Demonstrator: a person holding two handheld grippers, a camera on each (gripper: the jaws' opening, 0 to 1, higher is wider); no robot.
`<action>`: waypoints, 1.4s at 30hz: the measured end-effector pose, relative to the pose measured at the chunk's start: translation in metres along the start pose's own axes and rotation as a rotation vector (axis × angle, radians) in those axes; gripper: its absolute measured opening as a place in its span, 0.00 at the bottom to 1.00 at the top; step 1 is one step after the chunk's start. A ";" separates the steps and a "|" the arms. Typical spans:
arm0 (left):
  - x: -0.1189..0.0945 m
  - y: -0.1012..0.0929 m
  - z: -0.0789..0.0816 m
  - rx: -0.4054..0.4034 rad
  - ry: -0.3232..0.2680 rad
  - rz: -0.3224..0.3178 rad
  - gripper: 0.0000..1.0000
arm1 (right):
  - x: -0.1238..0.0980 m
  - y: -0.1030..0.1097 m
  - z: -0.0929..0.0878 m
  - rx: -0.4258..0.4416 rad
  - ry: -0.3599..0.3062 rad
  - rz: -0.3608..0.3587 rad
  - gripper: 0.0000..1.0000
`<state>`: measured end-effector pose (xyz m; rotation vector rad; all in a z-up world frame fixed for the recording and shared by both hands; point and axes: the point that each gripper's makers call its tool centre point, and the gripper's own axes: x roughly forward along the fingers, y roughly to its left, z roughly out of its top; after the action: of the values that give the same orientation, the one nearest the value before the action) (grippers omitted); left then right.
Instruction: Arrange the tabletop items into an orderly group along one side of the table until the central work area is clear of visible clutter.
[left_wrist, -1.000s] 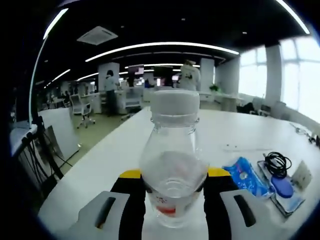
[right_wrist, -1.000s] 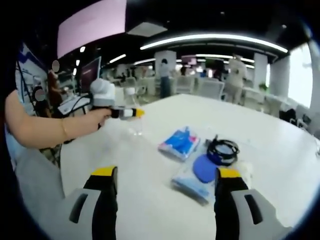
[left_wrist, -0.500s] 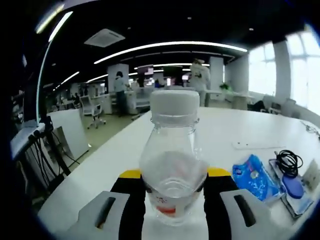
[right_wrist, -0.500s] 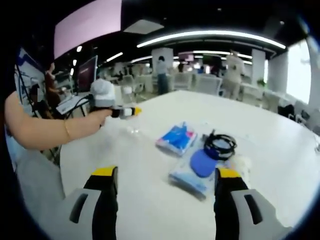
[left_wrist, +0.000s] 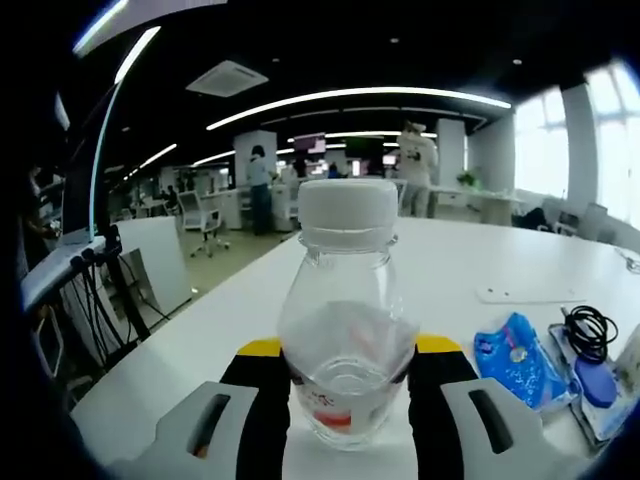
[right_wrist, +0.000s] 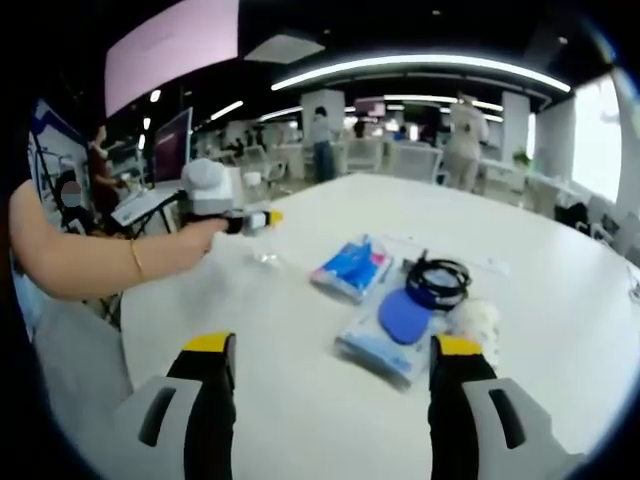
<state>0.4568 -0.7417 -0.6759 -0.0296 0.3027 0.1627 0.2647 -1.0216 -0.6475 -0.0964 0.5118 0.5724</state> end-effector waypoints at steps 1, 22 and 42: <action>0.000 0.000 0.000 -0.001 -0.001 -0.001 0.44 | 0.000 0.000 -0.001 -0.002 0.005 0.001 0.78; -0.006 -0.017 0.009 0.210 -0.096 -0.253 0.66 | -0.004 -0.002 -0.005 0.014 0.018 -0.001 0.80; -0.013 -0.027 0.010 0.208 -0.097 -0.634 0.65 | -0.006 0.002 -0.008 0.022 0.026 -0.006 0.79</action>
<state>0.4520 -0.7697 -0.6627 0.0887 0.2000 -0.4956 0.2557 -1.0249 -0.6514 -0.0847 0.5433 0.5603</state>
